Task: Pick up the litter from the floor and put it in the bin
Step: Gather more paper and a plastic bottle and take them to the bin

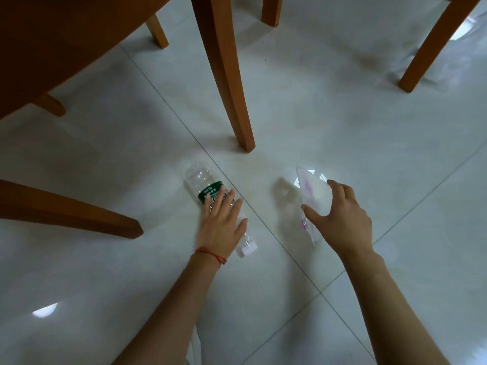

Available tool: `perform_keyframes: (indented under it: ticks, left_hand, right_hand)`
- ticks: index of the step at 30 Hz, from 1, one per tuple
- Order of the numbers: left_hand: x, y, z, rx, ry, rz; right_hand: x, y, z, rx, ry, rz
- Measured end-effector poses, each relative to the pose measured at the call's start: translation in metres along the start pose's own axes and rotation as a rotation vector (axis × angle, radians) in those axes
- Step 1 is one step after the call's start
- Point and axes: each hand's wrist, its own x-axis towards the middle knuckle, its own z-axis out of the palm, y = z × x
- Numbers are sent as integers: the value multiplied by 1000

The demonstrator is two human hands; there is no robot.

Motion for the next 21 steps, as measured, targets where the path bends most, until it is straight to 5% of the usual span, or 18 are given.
perform_keyframes:
  ticks: [7, 15, 21]
  left_hand:
    - [-4, -8, -12, -152, 139, -134]
    - [25, -11, -23, -500, 208, -835]
    - [21, -5, -11, -625, 170, -839]
  right_hand:
    - [-6, -9, 10, 14, -32, -37]
    - [-12, -14, 17, -17, -46, -89]
    - [-10, -7, 20, -17, -41, -76]
